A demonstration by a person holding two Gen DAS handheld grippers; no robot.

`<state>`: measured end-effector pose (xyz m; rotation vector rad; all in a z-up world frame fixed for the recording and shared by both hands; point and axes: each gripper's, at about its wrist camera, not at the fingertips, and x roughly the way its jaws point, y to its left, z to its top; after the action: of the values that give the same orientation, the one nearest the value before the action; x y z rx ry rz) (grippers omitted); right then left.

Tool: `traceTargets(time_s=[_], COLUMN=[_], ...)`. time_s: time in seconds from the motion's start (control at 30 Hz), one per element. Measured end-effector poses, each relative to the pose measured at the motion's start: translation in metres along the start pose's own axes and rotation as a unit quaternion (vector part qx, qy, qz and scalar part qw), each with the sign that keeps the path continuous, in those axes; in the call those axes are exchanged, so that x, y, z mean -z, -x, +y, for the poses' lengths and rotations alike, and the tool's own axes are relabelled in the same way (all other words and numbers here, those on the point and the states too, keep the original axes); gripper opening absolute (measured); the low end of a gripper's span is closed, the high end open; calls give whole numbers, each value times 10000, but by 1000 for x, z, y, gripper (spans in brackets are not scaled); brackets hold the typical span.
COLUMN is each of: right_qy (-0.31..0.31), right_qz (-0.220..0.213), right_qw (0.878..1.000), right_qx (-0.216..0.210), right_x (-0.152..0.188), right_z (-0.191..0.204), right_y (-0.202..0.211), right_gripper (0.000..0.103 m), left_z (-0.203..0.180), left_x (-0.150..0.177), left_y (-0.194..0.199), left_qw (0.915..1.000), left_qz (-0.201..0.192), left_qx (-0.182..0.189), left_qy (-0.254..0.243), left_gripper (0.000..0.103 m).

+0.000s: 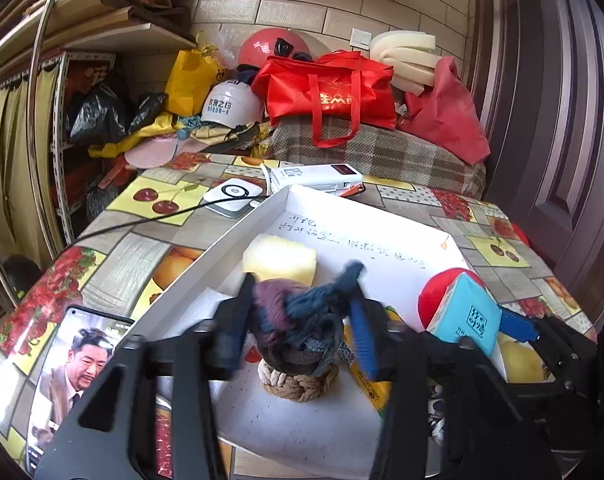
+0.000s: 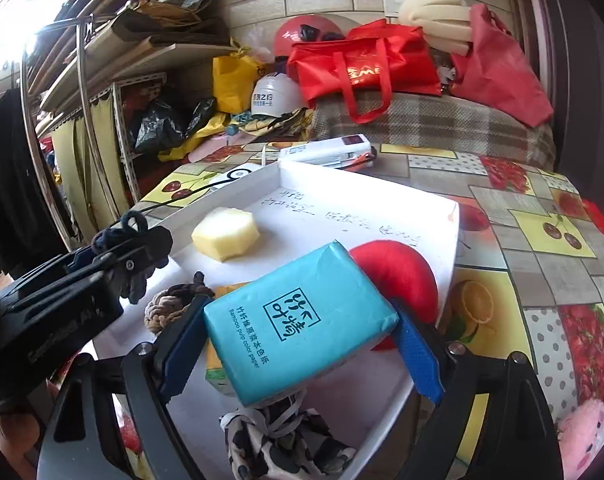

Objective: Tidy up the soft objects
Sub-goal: 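Carry the yarn ball and blue tissue pack into the white box and open both tools, then withdraw both tools from the box and turn back toward the pile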

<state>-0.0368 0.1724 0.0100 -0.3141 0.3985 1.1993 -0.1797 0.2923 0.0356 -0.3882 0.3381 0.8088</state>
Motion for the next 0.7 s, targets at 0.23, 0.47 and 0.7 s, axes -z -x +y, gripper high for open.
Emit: traceTargets(time_s=[0.23, 0.47, 0.7], right_qy=[73, 112, 378], right_qz=[-55, -157, 597], right_qw=[9999, 9996, 9960], right_qx=[87, 183, 553], right_x=[2, 0, 4], right_z=[3, 4, 16], right_y=[3, 5, -17], right_gripper=[103, 103, 103], left_z=[-5, -4, -5], left_x=[2, 2, 3], left_y=[8, 12, 19], left_qw=[9993, 9990, 9977], left_qz=[-242, -320, -512], left_qx=[-271, -301, -434], left_qy=[-125, -93, -94], left_gripper=[103, 103, 103])
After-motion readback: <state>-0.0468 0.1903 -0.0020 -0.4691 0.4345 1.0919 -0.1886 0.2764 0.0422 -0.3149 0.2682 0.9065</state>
